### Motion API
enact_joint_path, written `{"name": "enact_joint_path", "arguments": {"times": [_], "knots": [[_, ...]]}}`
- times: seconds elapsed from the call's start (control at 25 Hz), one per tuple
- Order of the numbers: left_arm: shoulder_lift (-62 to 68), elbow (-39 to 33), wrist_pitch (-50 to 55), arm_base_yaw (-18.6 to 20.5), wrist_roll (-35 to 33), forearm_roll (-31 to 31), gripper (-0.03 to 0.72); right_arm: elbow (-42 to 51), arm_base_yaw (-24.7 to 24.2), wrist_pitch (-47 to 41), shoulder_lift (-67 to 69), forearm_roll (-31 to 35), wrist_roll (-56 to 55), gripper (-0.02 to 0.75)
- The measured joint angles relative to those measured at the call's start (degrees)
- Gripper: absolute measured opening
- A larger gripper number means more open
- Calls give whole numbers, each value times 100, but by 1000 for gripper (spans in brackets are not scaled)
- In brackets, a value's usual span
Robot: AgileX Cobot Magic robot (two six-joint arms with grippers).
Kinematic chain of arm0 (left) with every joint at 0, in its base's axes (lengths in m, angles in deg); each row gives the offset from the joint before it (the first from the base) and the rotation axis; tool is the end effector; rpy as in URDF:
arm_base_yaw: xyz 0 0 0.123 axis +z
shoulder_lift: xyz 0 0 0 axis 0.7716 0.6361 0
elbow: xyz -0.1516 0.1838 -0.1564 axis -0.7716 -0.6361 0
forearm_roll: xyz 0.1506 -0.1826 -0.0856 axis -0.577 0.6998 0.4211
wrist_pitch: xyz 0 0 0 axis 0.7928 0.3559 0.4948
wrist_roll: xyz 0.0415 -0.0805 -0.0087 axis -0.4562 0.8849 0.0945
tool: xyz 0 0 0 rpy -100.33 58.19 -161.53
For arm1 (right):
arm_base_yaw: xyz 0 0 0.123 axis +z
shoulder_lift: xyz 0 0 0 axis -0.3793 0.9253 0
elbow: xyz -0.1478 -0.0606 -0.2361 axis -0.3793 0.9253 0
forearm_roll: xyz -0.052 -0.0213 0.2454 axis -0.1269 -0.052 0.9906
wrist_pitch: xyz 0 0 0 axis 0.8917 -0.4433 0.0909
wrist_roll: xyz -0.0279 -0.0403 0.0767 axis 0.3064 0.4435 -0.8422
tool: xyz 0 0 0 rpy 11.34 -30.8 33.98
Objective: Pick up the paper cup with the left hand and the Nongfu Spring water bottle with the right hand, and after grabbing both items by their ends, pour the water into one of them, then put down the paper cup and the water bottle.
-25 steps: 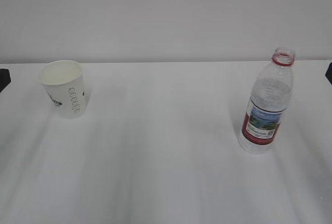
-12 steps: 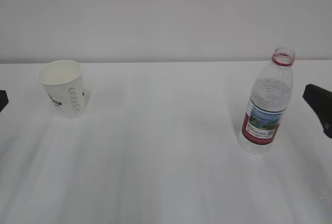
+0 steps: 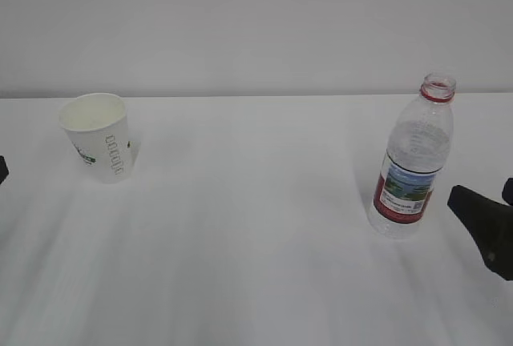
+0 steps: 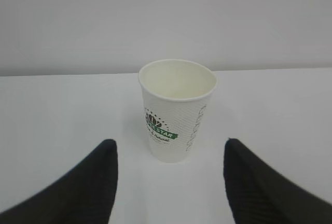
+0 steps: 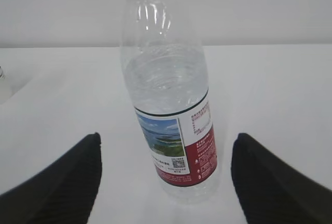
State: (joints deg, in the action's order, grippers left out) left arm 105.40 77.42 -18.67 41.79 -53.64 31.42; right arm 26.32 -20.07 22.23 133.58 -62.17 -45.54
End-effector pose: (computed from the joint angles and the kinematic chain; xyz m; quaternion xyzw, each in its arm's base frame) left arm 0.1682 -0.0276 0.1894 0.0221 0.7740 -0.0900 0.6264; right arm 0.1598 0.0303 0.1670 -0.0713 0.7890 0.1362 0.5949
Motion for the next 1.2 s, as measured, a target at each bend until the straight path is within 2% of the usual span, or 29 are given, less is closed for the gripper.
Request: {"name": "enact_joint_path", "arguments": {"times": [0.36,0.56,0.68,0.8,0.96,1.2], "knots": [[646,-23,-329,0,0,-15,469,21,0,556,902,11,174,587],[1347,-23,-866,0,0,-77,468,21,0,1085,1537,32,202,587],[1854,-155,-1558,0,0,-104,468,69,0,1557,2014,80,338,587],[2309,-384,-2242,0,0,-117,468,132,0,1623,2461,208,627,587],[2819,-474,-2353,0,0,-213,468,132,0,1637,2801,315,734,587],[2917,-474,-2398,0,0,-521,465,132,0,1677,2838,363,757,587]]}}
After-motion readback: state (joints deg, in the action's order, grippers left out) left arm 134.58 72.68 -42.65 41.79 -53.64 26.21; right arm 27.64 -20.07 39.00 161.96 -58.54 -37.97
